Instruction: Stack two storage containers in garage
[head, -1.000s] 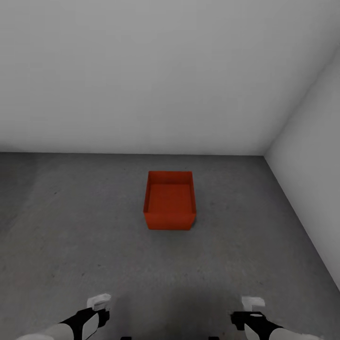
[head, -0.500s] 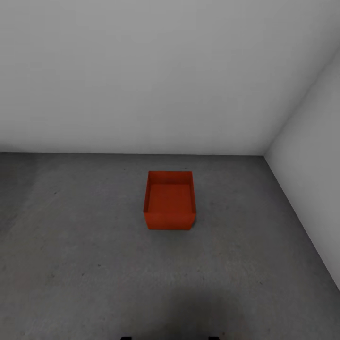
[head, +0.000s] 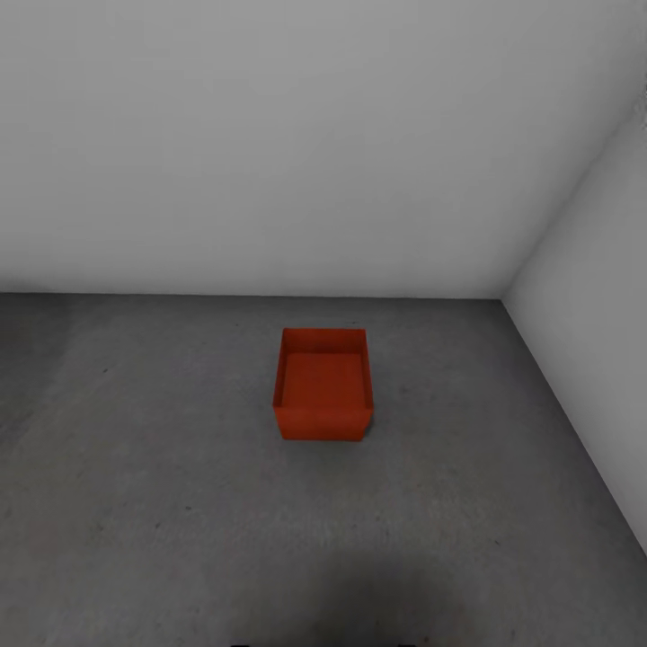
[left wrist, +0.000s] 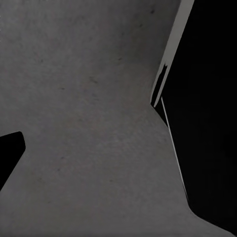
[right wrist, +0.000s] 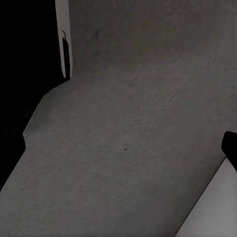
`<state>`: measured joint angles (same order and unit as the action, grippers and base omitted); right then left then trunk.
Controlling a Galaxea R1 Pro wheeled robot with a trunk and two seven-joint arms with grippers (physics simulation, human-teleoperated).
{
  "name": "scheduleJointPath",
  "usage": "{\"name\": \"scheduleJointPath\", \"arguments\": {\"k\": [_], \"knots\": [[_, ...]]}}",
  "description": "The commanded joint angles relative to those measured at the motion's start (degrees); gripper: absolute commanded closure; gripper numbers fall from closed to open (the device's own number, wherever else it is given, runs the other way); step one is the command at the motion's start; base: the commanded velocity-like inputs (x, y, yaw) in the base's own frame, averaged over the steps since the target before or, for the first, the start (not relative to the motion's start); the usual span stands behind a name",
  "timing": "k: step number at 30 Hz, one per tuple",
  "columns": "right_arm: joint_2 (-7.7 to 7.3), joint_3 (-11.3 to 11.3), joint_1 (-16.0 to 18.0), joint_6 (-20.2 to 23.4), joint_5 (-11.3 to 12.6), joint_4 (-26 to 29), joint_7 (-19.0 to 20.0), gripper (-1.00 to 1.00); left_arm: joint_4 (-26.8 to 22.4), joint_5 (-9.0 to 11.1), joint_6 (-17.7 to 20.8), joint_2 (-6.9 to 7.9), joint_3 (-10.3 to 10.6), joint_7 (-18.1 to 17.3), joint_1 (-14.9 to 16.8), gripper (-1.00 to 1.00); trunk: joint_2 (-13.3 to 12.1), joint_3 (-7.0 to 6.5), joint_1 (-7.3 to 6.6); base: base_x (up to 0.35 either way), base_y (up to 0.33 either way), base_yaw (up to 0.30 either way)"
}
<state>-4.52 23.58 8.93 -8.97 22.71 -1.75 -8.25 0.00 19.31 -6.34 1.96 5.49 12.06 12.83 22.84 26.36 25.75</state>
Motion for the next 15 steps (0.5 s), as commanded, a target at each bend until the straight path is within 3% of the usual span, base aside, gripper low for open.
{"name": "scheduleJointPath", "arguments": {"k": [1, 10, 15], "knots": [[0.08, 0.5, 0.0, -0.4, 0.5, -0.2, 0.0, -1.00, 0.0, 0.5, -0.2, 0.05, 0.5, 0.1, 0.0, -1.00, 0.1, -0.02, 0.03, 0.000, 0.000, 0.000], [0.44, 0.6, -0.1, -0.4, 0.2, -0.2, 2.5, -1.00, -0.1, 0.1, -0.2, 0.05, 0.5, 0.1, 0.0, -1.00, 0.1, -0.85, 0.03, 0.000, 0.000, 0.000], [0.57, 0.7, -1.1, -0.3, -1.0, -0.1, 6.6, -1.00, -0.6, -0.2, -0.3, 0.18, 0.7, 0.1, 0.0, -1.00, 0.1, -1.31, 0.03, 0.000, 0.000, 0.000]]}}
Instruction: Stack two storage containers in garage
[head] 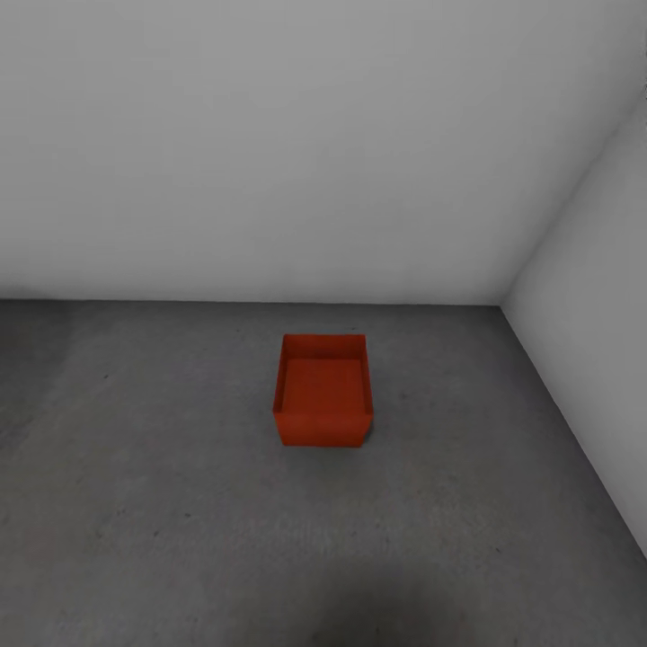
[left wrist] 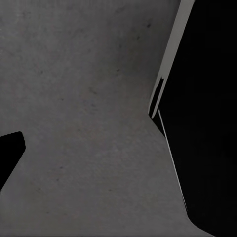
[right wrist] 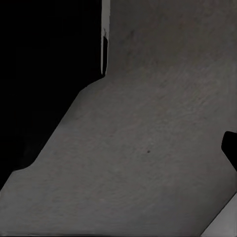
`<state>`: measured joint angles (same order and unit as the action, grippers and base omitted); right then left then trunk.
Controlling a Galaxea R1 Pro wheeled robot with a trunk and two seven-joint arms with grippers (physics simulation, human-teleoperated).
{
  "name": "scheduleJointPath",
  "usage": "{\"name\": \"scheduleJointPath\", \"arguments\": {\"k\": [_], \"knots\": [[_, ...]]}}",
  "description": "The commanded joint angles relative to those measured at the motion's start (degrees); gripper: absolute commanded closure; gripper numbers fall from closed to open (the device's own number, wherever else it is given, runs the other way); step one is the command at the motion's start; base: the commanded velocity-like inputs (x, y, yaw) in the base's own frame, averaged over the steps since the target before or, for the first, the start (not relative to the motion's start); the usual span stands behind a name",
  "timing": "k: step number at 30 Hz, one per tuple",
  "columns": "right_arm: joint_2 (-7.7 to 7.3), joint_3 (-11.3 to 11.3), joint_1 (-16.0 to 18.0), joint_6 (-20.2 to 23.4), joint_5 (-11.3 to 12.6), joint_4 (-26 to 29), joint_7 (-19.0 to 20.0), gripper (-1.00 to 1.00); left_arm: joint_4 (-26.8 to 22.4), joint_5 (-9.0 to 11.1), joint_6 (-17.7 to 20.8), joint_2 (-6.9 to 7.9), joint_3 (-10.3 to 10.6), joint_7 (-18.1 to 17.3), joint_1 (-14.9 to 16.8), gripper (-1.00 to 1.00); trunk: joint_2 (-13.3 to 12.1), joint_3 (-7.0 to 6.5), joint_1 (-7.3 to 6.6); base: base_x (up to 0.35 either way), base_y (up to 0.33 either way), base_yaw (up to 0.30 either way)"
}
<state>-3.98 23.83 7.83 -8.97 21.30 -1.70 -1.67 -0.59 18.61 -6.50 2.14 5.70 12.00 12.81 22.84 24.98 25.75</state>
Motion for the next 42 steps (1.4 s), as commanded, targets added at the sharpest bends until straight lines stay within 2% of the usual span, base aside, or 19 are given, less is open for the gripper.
{"name": "scheduleJointPath", "arguments": {"k": [1, 5, 10, 11, 13, 42], "knots": [[0.05, 0.5, 0.0, -0.3, 0.0, -0.2, 0.3, -1.00, 0.0, 0.5, -0.2, 0.01, 0.5, 0.1, 0.0, -1.00, 0.1, -0.02, 0.03, 0.000, 0.000, 0.000], [0.12, 0.5, -0.4, -0.4, -2.9, -0.2, 1.3, -1.00, -0.1, 0.5, -0.2, 0.05, 0.5, 0.1, 0.0, -1.00, 0.1, -0.39, 0.03, 0.000, 0.000, 0.000], [0.12, 0.5, -0.4, -0.4, -4.6, -0.1, 1.7, -1.00, 0.0, 0.5, -0.2, -0.02, 0.4, 0.1, 0.0, -1.00, 0.1, -0.86, 0.03, 0.000, 0.000, 0.000], [0.36, 0.5, -0.4, -0.5, -10.0, -0.1, 1.7, -1.00, 0.0, 0.5, -0.2, 0.02, 0.6, 0.1, 0.0, -1.00, 0.1, -0.95, 0.03, 0.000, 0.000, 0.000], [0.40, 0.2, -0.4, -0.7, -11.6, -0.1, 1.6, -1.00, 0.0, 0.5, -0.2, 0.04, 0.6, 0.1, 0.0, -1.00, 0.1, -1.13, 0.03, 0.000, 0.000, 0.000], [0.29, -0.1, -0.4, -1.5, -12.1, -0.2, 1.6, -1.00, 0.0, 0.6, -0.2, 0.03, 0.4, 0.1, 0.0, -1.00, 0.1, -3.82, 0.03, 0.000, 0.000, 0.000]]}}
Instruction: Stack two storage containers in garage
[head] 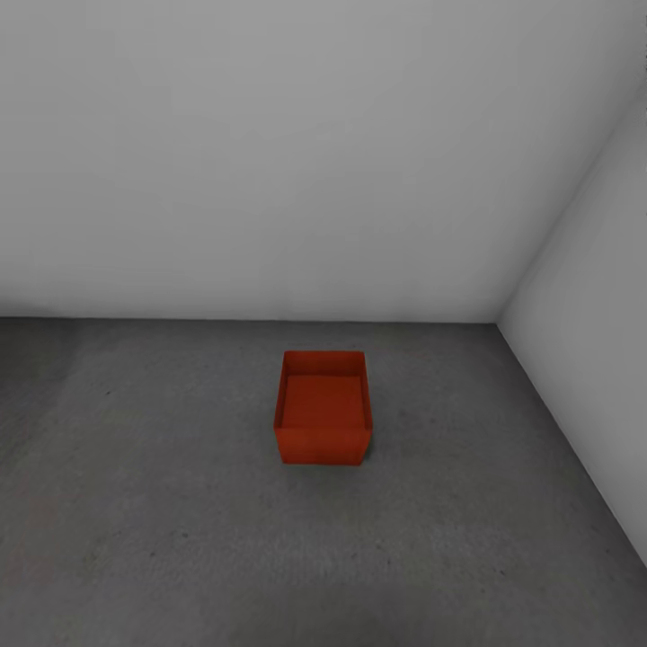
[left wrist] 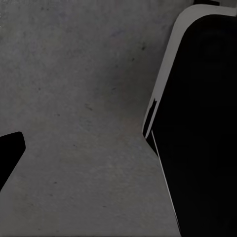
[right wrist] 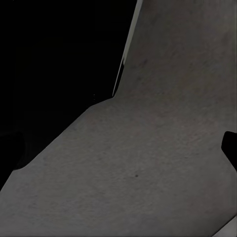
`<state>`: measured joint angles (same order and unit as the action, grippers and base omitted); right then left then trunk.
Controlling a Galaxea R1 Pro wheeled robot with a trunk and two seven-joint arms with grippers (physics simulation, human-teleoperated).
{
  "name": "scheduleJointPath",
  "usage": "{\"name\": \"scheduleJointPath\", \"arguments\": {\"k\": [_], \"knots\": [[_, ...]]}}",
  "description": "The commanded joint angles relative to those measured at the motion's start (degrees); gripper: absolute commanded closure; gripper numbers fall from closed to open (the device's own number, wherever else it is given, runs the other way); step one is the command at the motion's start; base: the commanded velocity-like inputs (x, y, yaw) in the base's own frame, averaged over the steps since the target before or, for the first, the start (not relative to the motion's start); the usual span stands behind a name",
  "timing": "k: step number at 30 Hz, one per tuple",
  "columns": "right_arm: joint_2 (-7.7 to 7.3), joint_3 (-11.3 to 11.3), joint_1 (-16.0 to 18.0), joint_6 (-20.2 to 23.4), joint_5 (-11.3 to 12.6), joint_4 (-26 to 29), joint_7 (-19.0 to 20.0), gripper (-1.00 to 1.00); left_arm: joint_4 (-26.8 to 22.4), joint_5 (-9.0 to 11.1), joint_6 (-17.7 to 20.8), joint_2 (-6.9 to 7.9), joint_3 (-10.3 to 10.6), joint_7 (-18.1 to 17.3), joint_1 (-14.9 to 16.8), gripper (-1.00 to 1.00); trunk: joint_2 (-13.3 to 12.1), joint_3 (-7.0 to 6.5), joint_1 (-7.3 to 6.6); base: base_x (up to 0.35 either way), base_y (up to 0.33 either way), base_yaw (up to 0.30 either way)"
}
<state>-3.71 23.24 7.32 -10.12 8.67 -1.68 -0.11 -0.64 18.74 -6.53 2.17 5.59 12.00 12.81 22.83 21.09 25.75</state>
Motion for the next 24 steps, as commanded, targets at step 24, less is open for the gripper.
{"name": "scheduleJointPath", "arguments": {"k": [24], "knots": [[0.09, 0.5, 0.1, -0.3, 0.5, -0.2, 0.0, -1.00, 0.0, 0.5, -0.2, -0.02, 0.5, 0.1, 0.0, -1.00, 0.1, -2.14, 0.03, 0.000, 0.000, 0.000]]}}
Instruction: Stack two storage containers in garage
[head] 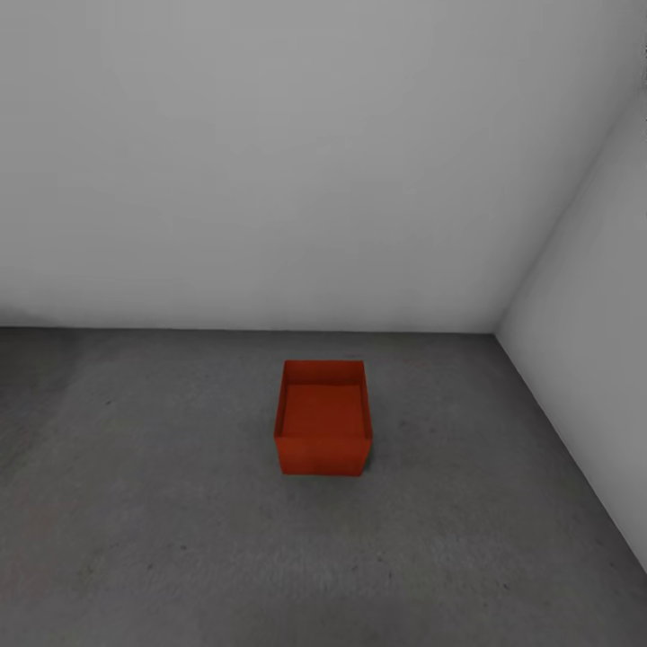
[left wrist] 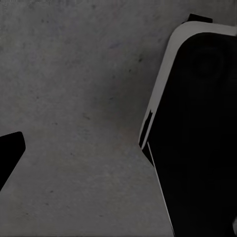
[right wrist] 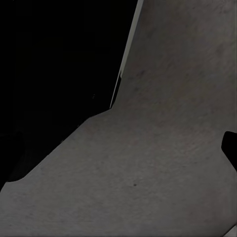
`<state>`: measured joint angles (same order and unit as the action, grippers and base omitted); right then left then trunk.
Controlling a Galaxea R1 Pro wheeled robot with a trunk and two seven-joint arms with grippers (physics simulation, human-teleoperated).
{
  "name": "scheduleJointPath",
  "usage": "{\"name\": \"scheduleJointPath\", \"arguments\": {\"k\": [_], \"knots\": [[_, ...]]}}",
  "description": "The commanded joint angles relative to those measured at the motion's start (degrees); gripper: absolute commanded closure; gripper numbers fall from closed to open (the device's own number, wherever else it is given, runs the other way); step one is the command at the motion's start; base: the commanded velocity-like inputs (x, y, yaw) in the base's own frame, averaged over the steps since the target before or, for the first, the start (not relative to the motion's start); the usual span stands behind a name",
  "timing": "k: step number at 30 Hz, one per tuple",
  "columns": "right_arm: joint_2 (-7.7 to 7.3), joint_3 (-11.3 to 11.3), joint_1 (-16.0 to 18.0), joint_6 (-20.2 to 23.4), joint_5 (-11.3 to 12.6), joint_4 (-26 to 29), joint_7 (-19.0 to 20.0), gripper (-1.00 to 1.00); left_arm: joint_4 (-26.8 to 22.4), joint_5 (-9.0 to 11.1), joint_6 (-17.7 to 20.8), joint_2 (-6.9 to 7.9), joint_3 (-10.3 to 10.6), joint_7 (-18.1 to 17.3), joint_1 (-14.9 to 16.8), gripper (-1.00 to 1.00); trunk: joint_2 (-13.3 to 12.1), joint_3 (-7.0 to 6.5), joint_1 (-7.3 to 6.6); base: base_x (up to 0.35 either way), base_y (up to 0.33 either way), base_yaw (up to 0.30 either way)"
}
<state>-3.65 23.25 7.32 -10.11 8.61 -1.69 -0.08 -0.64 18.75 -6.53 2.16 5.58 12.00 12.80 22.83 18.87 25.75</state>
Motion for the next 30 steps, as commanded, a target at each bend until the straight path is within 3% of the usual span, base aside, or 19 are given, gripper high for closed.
{"name": "scheduleJointPath", "arguments": {"k": [1, 12, 30], "knots": [[0.03, 0.5, 0.1, -0.4, 0.6, -0.2, 0.0, -1.00, 0.0, 0.5, -0.2, -0.01, 0.5, 0.1, 0.0, -1.00, 0.1, -0.01, 0.03, 0.000, 0.000, 0.000], [0.93, 0.5, 0.1, -0.6, 0.6, -0.2, -0.7, -1.00, 0.0, 0.5, -0.2, -0.01, 0.5, 0.1, 0.0, -1.00, 0.1, -1.03, 0.03, 0.000, 0.000, 0.000], [0.47, 0.5, 0.1, -0.6, 0.5, -0.2, -0.2, -1.00, 0.0, 0.5, -0.2, -0.01, 0.5, 0.1, 0.0, -1.00, 0.1, -2.69, 0.03, 0.000, 0.000, 0.000]]}}
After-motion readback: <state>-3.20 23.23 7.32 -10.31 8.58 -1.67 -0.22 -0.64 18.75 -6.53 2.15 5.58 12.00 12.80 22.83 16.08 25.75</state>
